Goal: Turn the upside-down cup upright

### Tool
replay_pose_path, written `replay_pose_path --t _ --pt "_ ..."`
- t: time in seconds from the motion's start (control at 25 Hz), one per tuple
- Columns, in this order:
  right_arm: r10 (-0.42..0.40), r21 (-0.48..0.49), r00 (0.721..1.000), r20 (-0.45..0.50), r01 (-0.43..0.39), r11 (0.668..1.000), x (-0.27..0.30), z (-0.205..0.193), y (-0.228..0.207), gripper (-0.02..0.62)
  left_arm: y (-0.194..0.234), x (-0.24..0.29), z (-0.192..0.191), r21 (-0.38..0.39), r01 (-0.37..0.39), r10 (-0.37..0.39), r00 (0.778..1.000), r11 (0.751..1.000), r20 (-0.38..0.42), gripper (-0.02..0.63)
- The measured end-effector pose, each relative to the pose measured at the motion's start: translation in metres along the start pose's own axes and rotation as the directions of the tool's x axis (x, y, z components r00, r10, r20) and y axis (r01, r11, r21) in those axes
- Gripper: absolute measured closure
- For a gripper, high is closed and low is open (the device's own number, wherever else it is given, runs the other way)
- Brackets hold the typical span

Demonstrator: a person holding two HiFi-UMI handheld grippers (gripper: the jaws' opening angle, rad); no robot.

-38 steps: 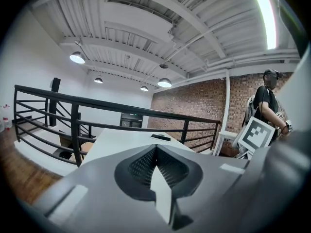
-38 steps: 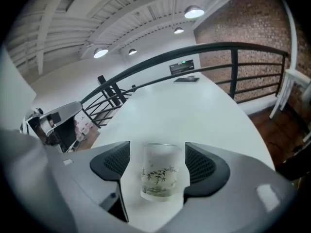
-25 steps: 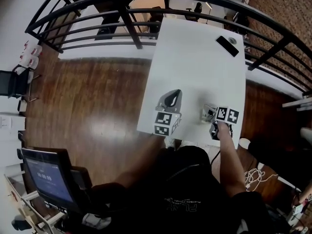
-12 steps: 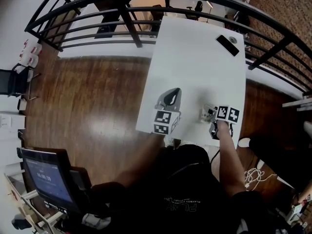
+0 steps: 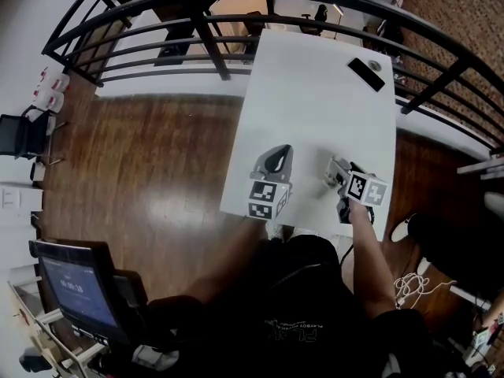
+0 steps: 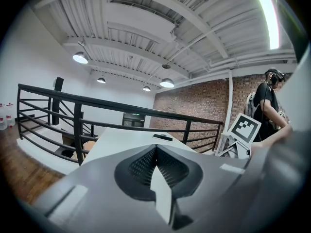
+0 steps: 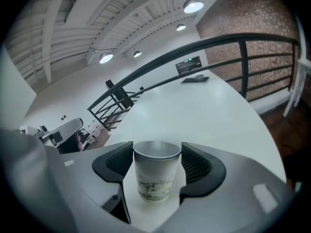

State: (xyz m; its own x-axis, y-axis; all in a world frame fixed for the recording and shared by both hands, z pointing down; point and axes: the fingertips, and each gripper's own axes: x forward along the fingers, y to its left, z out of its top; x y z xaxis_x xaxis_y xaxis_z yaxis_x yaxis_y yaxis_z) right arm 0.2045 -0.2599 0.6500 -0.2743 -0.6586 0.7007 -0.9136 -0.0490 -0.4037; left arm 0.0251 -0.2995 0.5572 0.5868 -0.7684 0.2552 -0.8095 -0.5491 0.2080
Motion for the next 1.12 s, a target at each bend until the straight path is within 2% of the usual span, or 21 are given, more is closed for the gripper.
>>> replay_pose_path --t 0.2,0.4,0.52,0.84,1.12 --pt "-0.047 -0.203 0.983 0.179 0.084 0.976 -0.005 0.019 0.008 0.273 0.002 0.0 0.0 0.008 -0.002 0.002 1.0 1.0 0.001 0.606" --pt "-0.05 -0.319 0.947 0.317 0.156 0.935 -0.006 0.021 0.013 0.278 0.005 0.001 0.002 0.016 0.0 -0.001 1.0 1.0 0.004 0.606" --pt "-0.027 -0.355 0.929 0.37 0.168 0.92 -0.003 0.017 0.018 0.278 0.006 0.001 0.002 0.025 0.005 -0.005 1.0 1.0 0.004 0.606" --pt "-0.031 -0.387 0.922 0.387 0.193 0.902 0.006 0.001 0.017 0.275 0.01 -0.001 0.002 0.042 0.013 -0.013 1.0 0.999 0.006 0.606" --pt "-0.046 -0.403 0.93 0.366 0.203 0.892 -0.004 -0.011 0.013 0.27 0.004 0.002 0.004 0.044 0.027 -0.027 1.0 0.999 0.01 0.606"
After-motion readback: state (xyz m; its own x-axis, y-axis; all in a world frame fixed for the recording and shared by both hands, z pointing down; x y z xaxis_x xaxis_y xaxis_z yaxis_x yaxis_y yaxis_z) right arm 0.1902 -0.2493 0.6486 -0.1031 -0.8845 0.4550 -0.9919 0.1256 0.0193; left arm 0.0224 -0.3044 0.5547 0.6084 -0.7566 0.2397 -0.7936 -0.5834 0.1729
